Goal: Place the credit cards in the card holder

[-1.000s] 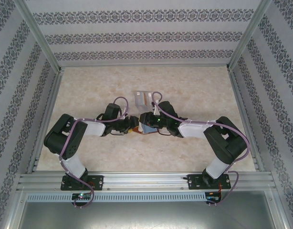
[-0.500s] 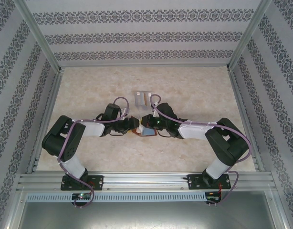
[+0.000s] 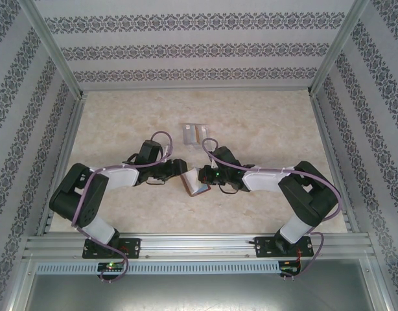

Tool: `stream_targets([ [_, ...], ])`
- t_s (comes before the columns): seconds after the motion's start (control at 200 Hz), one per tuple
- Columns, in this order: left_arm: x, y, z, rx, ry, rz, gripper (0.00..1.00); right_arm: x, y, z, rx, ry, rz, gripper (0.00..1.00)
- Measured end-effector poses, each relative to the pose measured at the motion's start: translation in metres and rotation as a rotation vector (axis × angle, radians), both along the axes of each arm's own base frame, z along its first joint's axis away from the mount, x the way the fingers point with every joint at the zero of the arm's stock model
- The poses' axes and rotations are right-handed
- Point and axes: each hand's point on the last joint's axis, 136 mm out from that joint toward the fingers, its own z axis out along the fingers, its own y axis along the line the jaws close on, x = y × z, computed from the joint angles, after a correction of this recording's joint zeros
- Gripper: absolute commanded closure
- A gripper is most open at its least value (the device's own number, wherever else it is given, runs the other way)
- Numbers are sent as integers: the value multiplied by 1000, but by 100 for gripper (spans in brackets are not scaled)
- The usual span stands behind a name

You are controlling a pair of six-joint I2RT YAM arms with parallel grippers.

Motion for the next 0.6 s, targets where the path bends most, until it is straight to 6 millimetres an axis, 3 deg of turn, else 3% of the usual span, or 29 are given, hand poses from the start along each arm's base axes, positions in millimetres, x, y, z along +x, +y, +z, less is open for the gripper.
stream_targets([
  [0.1,-3,6,16,-10,-39,22,51,0,-2,3,-3,-7,-1,100],
  [0.275,-7,15,44,-27,-110,46,59,0,-6,9,-18,-30,-4,100],
  [0.35,-8,17,49,-25,-120,48,67,-1,-11,13,-45,-46,-8,100],
  [0.475,-11,18,45,-18,-104,45,77,-3,-21,21,-95,-87,-11,100],
  [0.6,-19,16,21,-38,-41,42,66,-1,-35,31,-163,-128,-31,99],
])
